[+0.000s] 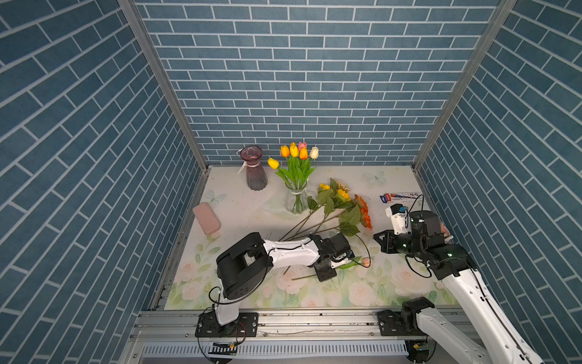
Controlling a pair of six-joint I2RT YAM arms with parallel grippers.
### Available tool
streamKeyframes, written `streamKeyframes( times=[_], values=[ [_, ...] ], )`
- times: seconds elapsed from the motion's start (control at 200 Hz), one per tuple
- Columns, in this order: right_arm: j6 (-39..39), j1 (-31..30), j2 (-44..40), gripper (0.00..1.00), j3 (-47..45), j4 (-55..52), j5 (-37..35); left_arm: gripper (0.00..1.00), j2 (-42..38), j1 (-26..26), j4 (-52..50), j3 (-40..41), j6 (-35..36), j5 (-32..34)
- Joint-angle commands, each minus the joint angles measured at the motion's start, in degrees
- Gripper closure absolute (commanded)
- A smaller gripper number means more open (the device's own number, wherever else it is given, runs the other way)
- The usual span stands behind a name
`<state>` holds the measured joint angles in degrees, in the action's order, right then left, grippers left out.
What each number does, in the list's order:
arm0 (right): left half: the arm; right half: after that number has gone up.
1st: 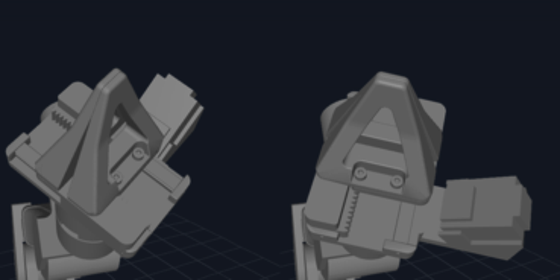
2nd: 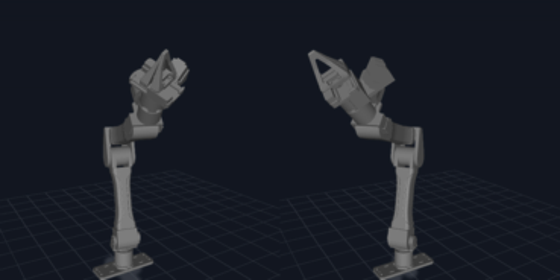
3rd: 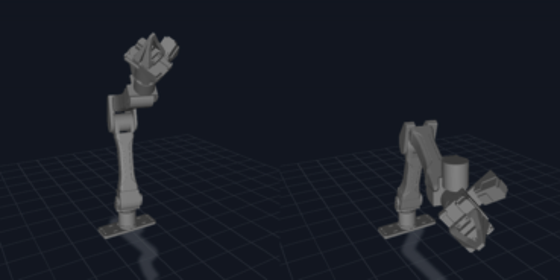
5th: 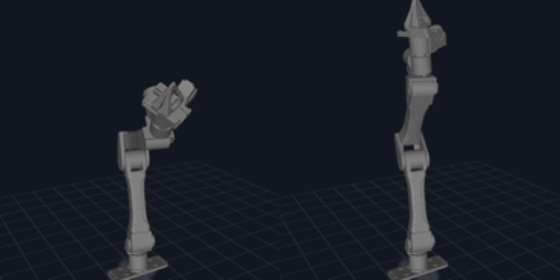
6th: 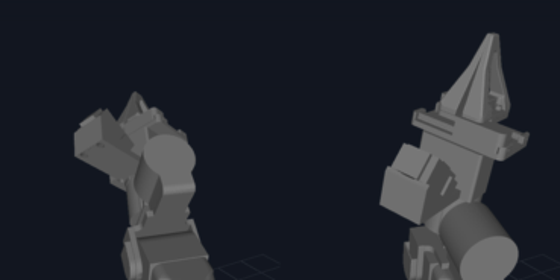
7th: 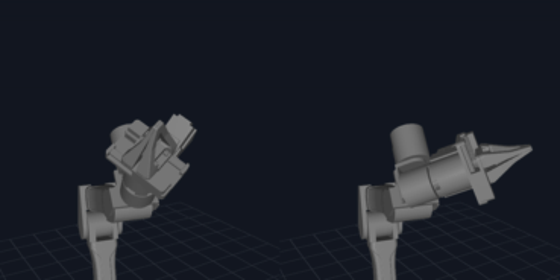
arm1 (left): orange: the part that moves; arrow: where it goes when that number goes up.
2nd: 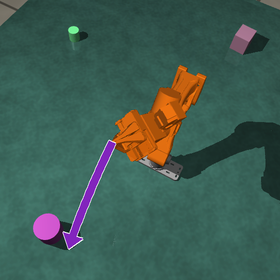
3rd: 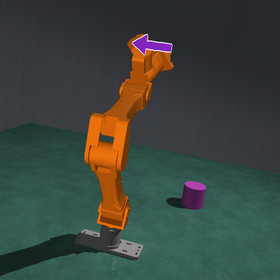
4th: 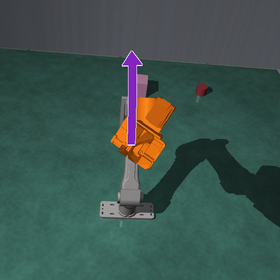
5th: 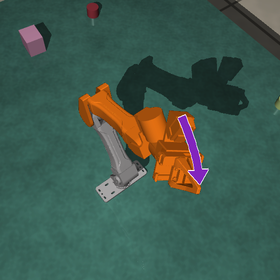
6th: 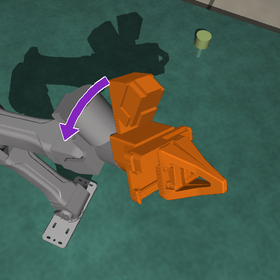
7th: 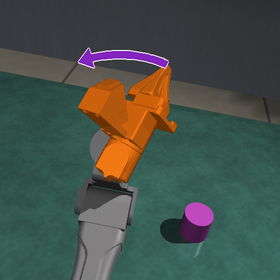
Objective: Arrange the flowers in different vases according to their variety
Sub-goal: Pick up the flower at the center of the board.
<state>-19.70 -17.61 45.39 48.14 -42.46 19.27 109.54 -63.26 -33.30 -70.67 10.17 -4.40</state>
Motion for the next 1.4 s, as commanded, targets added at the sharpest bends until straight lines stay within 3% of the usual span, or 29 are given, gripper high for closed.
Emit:
streamKeyframes(
  times=[0.0, 0.365, 0.435, 0.575, 0.695, 1.025, 1.395],
  values=[
    [0.1, 0.1, -0.8, 1.00, -0.1, 0.3, -0.2, 0.64, 4.2, 0.1, -5.0, -0.2, 1.6, -0.6],
    [1.1, 0.1, -0.7, 1.00, 0.6, 0.0, -0.6, 0.69, 11.3, 0.1, -9.3, -2.1, 3.6, -6.4],
    [1.2, 0.1, -0.7, 1.00, 0.7, -0.1, -0.9, 0.75, 11.6, 0.2, -9.2, -2.2, 3.8, -6.7],
    [1.2, 0.1, -0.7, 1.00, 0.6, 0.1, -1.0, 0.94, 11.5, 0.2, -9.2, -2.2, 4.1, -6.8],
    [1.1, 0.1, -0.7, 1.00, 0.7, 0.1, -1.1, 1.00, 11.4, 0.2, -8.9, -2.0, 4.1, -7.1],
    [0.6, 0.1, -1.9, 1.00, 1.4, -0.2, -2.8, 1.00, 6.0, 1.4, -8.6, -1.4, 3.7, -5.9],
    [-2.6, 0.1, -6.0, 1.00, 3.7, 1.1, -12.0, 1.00, -6.9, 5.6, -11.1, -3.8, 2.8, -3.3]
  ],
)
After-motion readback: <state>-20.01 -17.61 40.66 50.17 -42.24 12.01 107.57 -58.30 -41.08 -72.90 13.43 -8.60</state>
